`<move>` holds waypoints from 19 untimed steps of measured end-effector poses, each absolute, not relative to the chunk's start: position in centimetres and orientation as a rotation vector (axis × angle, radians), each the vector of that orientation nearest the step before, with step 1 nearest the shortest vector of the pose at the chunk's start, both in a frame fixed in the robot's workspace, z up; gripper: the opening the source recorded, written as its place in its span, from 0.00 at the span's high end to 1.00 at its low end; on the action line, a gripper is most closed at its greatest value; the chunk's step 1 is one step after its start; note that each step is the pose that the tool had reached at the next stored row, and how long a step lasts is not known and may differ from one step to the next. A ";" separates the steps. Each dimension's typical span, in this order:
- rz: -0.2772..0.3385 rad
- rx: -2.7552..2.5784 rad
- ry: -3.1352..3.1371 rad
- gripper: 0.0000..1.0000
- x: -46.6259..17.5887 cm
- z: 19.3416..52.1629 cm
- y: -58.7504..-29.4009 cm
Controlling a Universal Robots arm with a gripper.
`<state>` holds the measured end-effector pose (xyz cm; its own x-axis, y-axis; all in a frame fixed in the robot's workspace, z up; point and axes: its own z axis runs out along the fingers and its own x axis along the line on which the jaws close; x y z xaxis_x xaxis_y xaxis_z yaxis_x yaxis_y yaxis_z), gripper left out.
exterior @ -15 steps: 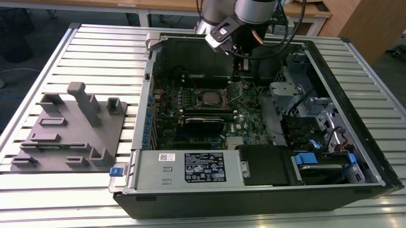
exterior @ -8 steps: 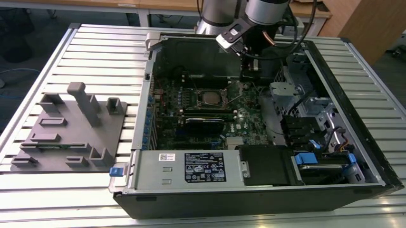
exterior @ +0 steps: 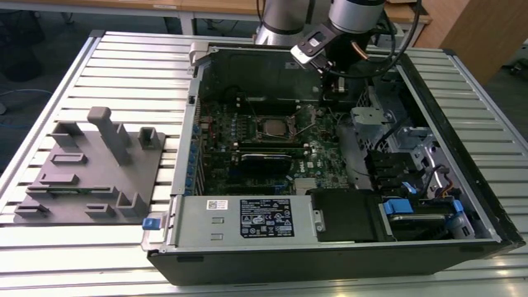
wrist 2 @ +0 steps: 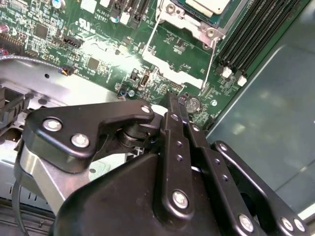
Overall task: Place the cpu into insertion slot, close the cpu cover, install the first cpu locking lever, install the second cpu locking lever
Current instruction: 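Close the cpu cover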
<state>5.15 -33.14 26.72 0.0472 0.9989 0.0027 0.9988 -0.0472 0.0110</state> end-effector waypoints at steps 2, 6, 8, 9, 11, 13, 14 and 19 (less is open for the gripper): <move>0.015 2.269 2.164 0.90 5.2 26.7 -33.1; 0.015 2.269 2.164 0.90 5.2 26.5 -33.1; 0.015 2.269 2.165 0.90 5.2 26.2 -33.1; 0.015 2.269 2.164 0.90 5.2 26.1 -33.1; 0.015 2.269 2.164 0.90 5.3 25.9 -33.1; 0.015 2.269 2.164 0.90 5.3 25.7 -33.1; 0.015 2.269 2.164 0.90 5.3 25.6 -33.1; 0.015 2.269 2.164 0.90 5.4 25.0 -33.1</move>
